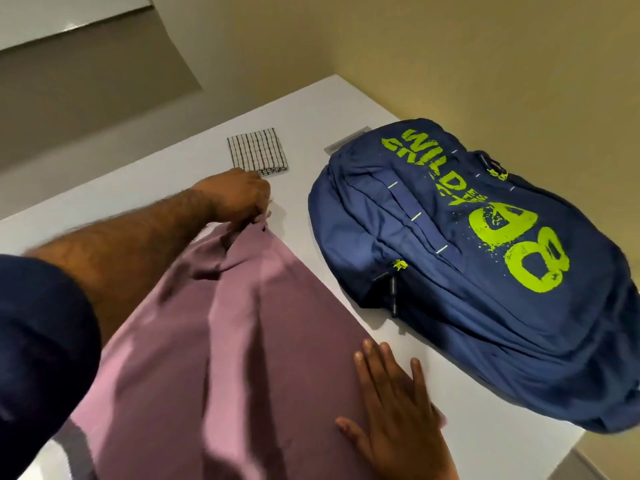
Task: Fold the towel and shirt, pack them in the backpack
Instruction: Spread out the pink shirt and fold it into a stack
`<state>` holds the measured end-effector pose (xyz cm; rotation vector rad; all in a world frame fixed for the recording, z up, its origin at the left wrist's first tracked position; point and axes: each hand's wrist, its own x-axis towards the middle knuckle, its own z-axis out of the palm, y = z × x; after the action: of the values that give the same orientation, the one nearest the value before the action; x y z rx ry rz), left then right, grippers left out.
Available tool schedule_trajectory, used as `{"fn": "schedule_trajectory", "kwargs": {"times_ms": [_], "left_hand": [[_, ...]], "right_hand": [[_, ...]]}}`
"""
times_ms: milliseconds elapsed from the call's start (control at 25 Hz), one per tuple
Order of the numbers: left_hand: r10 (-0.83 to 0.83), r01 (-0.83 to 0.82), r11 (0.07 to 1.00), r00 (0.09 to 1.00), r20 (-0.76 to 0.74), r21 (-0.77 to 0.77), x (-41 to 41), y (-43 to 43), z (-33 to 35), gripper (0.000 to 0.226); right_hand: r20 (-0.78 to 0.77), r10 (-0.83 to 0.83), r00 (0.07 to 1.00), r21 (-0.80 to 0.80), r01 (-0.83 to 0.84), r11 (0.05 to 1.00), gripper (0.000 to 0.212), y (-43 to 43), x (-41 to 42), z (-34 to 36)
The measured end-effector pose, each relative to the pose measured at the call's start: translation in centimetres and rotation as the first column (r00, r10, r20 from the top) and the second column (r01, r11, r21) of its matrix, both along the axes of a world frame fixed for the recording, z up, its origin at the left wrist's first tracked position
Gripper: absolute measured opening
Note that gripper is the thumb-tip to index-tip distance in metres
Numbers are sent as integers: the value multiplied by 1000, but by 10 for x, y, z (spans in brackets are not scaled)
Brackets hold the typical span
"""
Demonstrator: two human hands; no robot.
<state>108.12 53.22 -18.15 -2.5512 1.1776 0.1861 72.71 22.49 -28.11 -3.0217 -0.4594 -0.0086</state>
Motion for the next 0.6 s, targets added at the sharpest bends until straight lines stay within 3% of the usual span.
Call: {"fn": "schedule_trajectory", "kwargs": {"times_ms": [80, 120, 160, 240, 280, 360, 480, 600], "left_hand": [[241, -256, 950, 965, -104, -180, 13, 0, 8, 10], [416, -440, 846, 898, -144, -300, 20, 2, 10, 12], [575, -586, 682, 799, -174, -438, 23, 5, 8, 14], [764, -690, 376, 609, -216, -618, 17, 8, -1, 24], [786, -707, 318, 569, -241, -632, 9, 7, -7, 29], [760, -731, 368, 592, -267, -574, -15, -5, -16, 29], [732, -673, 472, 659, -173, -569, -64, -9, -14, 23], [795, -664, 383, 591, -137, -642, -159, 41, -11, 27]], "right_hand": [[3, -3, 1000, -4, 3, 1000, 86, 0, 0, -3], [12, -6, 1000, -9, 6, 1000, 87, 0, -1, -5], [28, -16, 999, -11, 16, 1000, 87, -1, -1, -7], [35, -32, 999, -5, 32, 999, 87, -2, -2, -8], [52, -42, 998, 1, 42, 999, 88, -2, -1, -8], [64, -40, 997, -8, 41, 999, 89, -1, -2, -8], [65, -34, 997, -21, 35, 999, 90, -3, -2, -15], [62, -81, 995, 7, 81, 997, 88, -10, -8, -19]]}}
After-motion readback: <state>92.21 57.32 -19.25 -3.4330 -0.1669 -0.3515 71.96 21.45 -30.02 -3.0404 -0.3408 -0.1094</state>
